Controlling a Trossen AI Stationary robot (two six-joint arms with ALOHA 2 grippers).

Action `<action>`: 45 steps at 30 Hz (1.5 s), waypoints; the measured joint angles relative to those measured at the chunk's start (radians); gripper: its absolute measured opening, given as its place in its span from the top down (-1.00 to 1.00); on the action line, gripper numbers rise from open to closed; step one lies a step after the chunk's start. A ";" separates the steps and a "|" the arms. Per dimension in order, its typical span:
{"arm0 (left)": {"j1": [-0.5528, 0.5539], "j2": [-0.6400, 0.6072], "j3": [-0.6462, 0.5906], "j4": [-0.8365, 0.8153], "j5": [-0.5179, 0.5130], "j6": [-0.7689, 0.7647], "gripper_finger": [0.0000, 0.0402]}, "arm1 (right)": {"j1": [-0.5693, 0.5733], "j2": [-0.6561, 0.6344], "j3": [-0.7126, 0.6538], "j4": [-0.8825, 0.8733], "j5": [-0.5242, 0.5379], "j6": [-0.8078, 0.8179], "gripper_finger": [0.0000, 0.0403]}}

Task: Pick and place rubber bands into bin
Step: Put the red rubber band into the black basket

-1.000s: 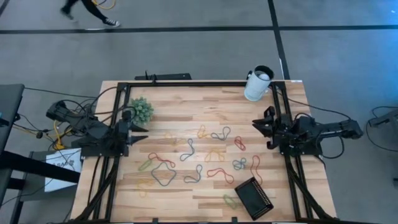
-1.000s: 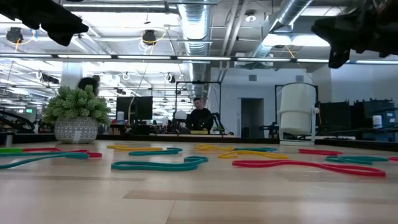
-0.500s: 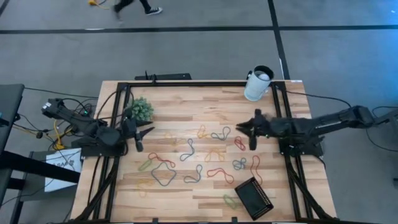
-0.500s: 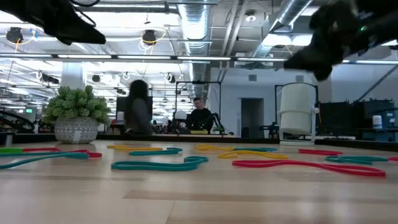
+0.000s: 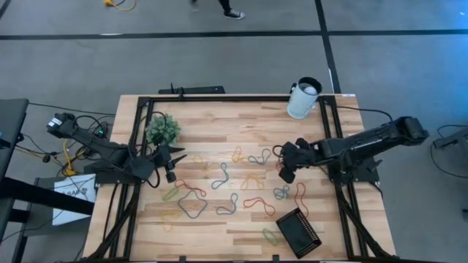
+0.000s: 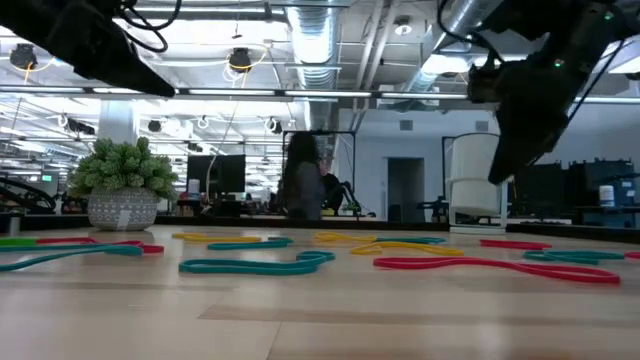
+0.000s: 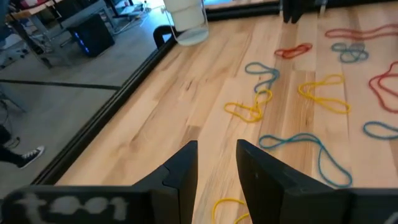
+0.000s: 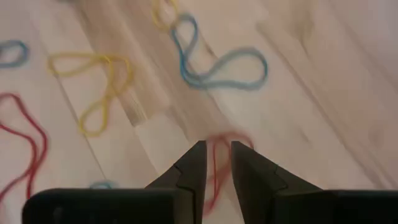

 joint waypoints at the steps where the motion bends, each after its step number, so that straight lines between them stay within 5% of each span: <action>1: 0.000 0.011 0.000 0.000 0.000 0.000 0.50 | 0.000 0.023 0.014 -0.015 -0.019 0.024 0.66; 5: 0.000 0.056 0.000 0.000 0.000 0.000 0.50 | 0.008 0.118 0.063 -0.018 -0.106 0.057 0.66; 20: 0.000 0.132 0.000 0.000 0.008 -0.019 0.50 | -0.053 0.442 0.210 -0.193 -0.158 -0.013 0.66; 32: 0.000 0.131 0.000 0.000 0.009 -0.027 0.50 | -0.092 0.531 0.238 -0.208 -0.210 -0.059 0.68; 39: 0.000 0.131 0.000 0.000 0.009 -0.067 0.50 | -0.089 0.516 0.231 -0.192 -0.186 -0.051 0.95; 45: 0.000 0.131 0.000 -0.001 0.010 -0.068 0.50 | -0.093 0.493 0.250 -0.222 -0.184 -0.037 0.99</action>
